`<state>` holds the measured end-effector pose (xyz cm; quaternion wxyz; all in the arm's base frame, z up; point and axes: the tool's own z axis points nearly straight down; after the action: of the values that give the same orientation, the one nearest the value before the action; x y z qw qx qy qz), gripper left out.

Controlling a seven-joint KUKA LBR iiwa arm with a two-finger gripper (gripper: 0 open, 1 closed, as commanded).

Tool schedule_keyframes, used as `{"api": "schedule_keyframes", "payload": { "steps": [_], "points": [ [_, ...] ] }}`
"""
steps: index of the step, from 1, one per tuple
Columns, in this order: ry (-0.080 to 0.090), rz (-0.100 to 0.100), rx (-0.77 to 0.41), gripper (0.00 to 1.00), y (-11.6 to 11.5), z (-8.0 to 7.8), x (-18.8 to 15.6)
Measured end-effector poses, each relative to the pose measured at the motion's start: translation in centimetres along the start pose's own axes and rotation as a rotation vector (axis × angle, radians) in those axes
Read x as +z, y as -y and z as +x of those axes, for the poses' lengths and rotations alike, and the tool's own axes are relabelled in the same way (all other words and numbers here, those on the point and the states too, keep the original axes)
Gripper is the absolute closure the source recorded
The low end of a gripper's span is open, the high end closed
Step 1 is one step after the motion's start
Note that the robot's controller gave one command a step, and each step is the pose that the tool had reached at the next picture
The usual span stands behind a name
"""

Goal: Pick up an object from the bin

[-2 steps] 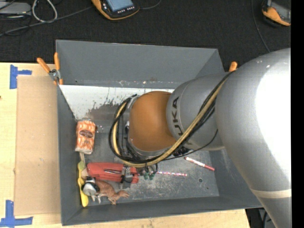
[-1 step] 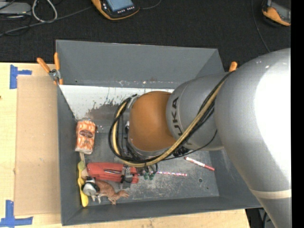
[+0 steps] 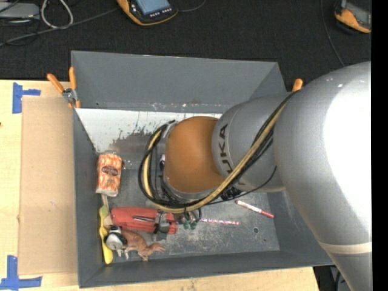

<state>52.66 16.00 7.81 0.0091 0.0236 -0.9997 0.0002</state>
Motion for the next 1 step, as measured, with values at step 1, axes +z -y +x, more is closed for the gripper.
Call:
{"api": "schedule_keyframes", "payload": {
  "steps": [1],
  "points": [
    [0.000, 0.000, 0.001, 1.00, 0.00, 0.00, 0.00]
  ]
}}
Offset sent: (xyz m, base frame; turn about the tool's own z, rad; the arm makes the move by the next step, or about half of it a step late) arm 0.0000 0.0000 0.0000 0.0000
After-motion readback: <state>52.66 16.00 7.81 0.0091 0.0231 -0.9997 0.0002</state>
